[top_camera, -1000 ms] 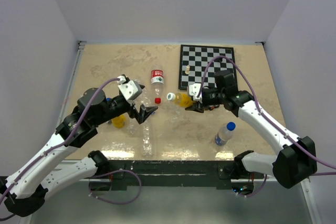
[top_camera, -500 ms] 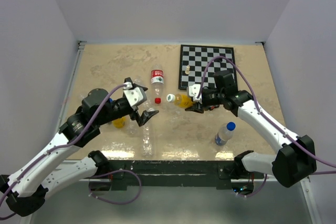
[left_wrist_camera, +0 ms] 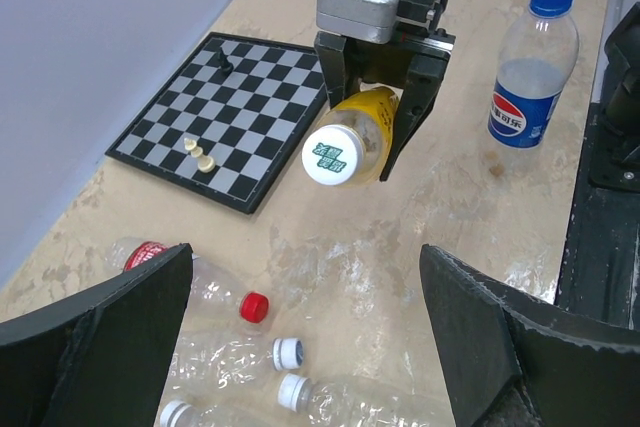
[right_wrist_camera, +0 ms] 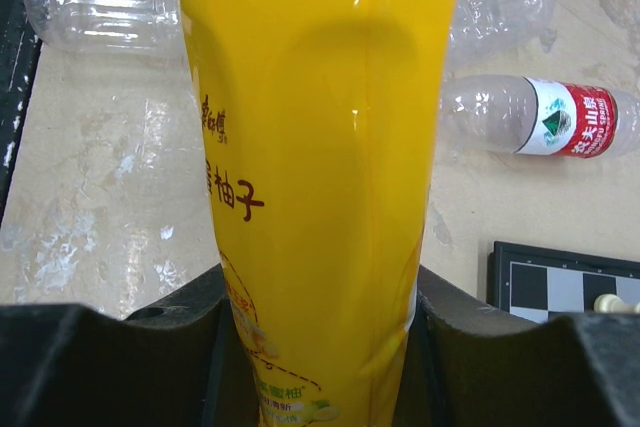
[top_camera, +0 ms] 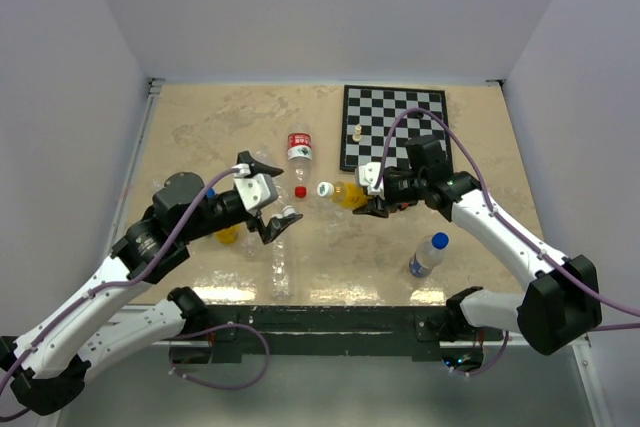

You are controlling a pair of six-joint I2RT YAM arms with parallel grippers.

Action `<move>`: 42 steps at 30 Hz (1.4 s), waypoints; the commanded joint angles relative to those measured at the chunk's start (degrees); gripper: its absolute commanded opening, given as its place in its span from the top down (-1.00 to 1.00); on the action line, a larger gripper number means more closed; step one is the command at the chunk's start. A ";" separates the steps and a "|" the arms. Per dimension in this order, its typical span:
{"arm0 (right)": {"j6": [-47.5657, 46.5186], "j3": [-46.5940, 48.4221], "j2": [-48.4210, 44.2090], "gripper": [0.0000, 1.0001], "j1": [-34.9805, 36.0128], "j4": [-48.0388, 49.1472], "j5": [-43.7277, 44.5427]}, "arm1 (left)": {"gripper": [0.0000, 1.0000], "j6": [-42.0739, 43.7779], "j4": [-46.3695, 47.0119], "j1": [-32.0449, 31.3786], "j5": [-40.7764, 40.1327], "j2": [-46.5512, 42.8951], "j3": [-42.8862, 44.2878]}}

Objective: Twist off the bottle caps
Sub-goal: Unscrew the bottle cap from the plastic bottle.

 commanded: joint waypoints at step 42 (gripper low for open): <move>-3.14 2.51 -0.03 1.00 -0.08 -2.03 -3.48 | 0.07 10.63 21.91 0.20 17.79 14.10 -2.15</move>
